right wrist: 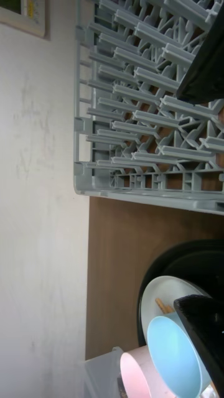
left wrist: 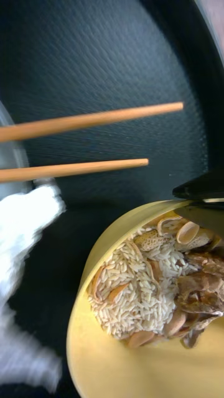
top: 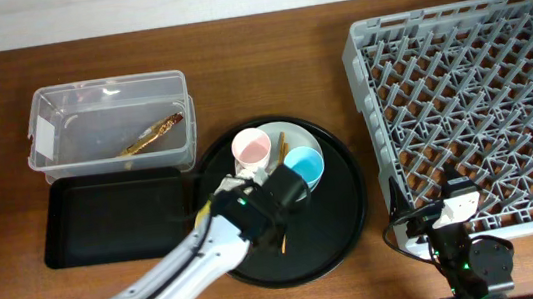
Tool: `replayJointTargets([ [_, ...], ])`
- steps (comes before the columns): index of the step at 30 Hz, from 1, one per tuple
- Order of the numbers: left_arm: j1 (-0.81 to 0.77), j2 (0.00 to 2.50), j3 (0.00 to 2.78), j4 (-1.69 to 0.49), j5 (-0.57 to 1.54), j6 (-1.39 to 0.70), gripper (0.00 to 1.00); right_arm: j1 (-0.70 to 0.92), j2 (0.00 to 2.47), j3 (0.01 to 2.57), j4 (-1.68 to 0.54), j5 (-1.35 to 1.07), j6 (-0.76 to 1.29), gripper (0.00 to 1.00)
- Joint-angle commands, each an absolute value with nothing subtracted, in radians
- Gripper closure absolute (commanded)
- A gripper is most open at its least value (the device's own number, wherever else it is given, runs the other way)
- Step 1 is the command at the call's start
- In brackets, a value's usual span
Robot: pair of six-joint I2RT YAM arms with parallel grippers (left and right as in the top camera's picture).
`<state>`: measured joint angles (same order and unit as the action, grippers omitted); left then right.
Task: Sort waste into correct bins and load items into the dishwasher rack
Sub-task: 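Grasp the yellow bowl rim with the left gripper and lift, then tip the yellow bowl over the black tray to dump food scraps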
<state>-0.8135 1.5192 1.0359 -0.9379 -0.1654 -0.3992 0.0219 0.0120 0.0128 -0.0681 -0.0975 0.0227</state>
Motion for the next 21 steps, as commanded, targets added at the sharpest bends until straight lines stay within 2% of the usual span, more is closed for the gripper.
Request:
replayJointTargets([
  [1,-0.734,1.449,1.151,-0.997,-0.181,-0.339,1.00,0.025,0.006,0.006,-0.069,-0.096,0.024,0.01],
  [7,-0.474,1.409,1.177,-1.015,-0.102,-0.280,1.00,0.025,0.006,0.006,-0.069,-0.096,0.024,0.01],
  [15,0.077,1.410,1.176,-0.932,0.452,-0.049,1.00,0.025,0.006,0.006,-0.069,-0.096,0.024,0.01],
  [21,0.401,1.412,1.068,-0.764,0.801,0.015,1.00,0.025,0.006,0.006,-0.069,-0.096,0.024,0.01],
])
